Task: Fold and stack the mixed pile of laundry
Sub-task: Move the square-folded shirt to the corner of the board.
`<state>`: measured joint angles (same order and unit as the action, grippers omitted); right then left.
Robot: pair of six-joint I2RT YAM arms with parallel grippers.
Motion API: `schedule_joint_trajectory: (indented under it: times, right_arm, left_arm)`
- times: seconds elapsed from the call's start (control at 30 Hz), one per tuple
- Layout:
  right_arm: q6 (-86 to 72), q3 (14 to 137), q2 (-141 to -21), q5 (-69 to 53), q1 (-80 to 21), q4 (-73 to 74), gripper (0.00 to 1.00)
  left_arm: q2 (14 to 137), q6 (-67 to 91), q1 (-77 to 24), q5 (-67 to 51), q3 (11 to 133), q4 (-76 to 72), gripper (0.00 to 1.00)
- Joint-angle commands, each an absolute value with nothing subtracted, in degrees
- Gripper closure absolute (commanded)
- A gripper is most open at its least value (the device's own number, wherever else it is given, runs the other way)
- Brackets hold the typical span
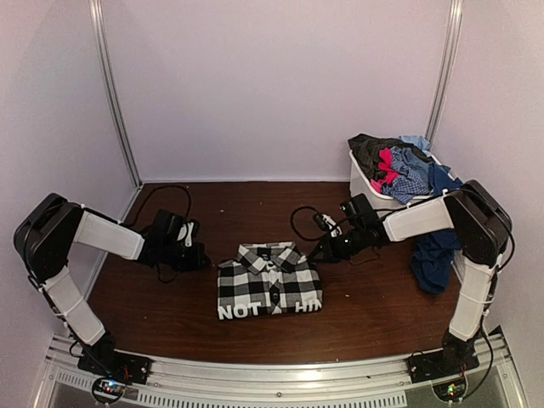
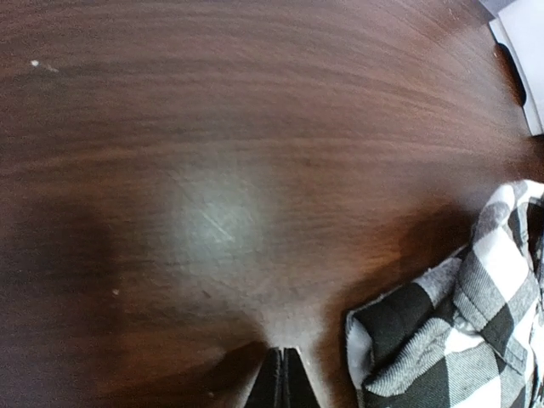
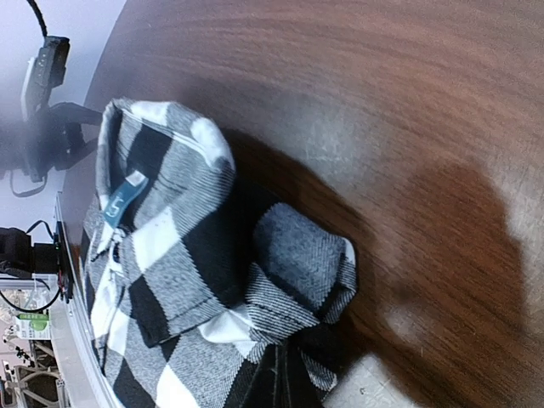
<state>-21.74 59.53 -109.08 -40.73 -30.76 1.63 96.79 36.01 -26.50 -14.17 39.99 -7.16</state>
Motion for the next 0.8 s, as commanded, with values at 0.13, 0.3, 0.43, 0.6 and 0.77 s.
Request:
schedule_joint_trajectory:
  times: [0.13, 0.3, 0.43, 0.6, 0.77]
  right_arm:
    - [-24.1, 61.8, -111.1, -40.2, -32.2, -0.5, 1.0]
    - [-23.9, 59.5, -105.5, -36.3, -29.5, -0.4, 0.73]
    - [-23.0, 59.0, -99.5, -35.3, -25.1, 2.1, 0.54]
    - [-20.5, 59.0, -89.7, -30.3, -21.3, 5.8, 0.43]
    - [-17.4, 56.6, -78.3, -21.4, -18.1, 5.7, 0.3]
  left_arm:
    - [94.3, 29.2, -22.9, -3.4, 46.3, 0.2, 0.93]
    - [86.8, 24.0, -30.6, 5.1, 51.8, 13.4, 0.43]
    - [88.1, 26.7, -43.7, 9.0, 57.2, 19.9, 0.22]
    - [95.7, 32.9, -55.5, 11.7, 63.4, 21.1, 0.1]
    - [107.4, 34.5, -59.3, 11.8, 71.0, 24.6, 0.02]
